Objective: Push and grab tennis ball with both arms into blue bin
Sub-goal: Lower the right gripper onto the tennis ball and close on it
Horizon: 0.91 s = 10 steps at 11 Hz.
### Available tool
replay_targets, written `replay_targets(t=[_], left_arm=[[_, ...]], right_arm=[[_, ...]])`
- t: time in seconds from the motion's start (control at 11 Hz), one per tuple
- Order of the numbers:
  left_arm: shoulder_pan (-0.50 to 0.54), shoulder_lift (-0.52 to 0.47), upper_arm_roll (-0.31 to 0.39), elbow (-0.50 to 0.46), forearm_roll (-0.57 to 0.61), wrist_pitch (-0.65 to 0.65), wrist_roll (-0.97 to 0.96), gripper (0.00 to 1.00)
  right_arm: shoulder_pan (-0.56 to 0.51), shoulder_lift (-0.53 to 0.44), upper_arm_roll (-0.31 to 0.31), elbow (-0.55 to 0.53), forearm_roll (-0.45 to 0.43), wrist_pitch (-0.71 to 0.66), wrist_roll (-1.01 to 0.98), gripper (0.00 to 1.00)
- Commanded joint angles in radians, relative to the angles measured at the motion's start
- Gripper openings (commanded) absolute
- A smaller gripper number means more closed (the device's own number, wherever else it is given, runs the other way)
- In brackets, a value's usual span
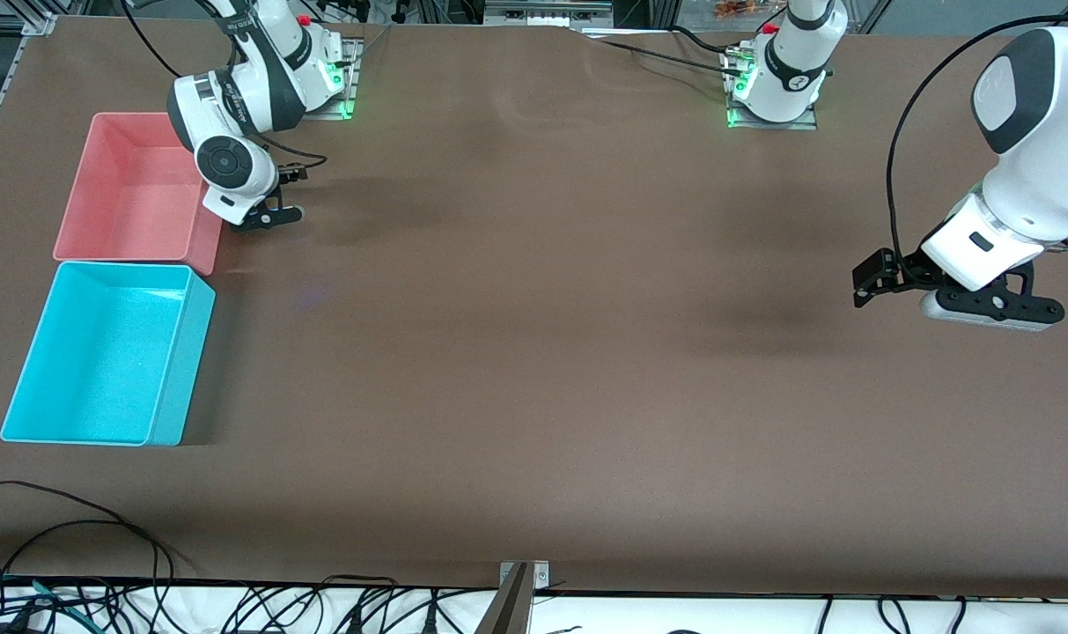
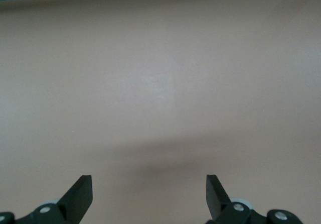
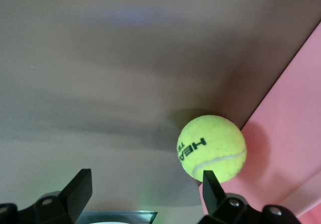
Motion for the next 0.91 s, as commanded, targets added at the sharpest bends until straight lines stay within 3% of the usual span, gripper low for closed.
replay_targets(t=[0.0,0.18,0.36,0.55,0.82], left_arm=[[0.006,-0.020,0.006,0.007,-0.023,-0.021,0.041,1.00],[0.008,-0.031,-0.004,0.015,0.004,-0.045,0.038,1.00],[0.008,-0.022,-0.008,0.099,0.006,-0.139,0.035,1.00],[0.016,-0.025,-0.008,0.110,0.006,-0.145,0.039,1.00],[0.022,-0.020,-0.023,0.110,0.018,-0.145,0.039,1.00]], right_arm=[[-0.018,0.003,-0.004,-0.012,-0.066,0.015,0.014,0.97],[-0.019,-0.003,-0.008,-0.012,-0.069,0.012,0.013,0.98],[-0.019,0.017,-0.009,-0.013,-0.077,0.013,0.013,0.98],[-0.021,0.029,-0.026,-0.013,-0.156,0.015,0.015,0.98],[-0.021,0.102,-0.047,-0.015,-0.188,0.068,0.015,0.97]])
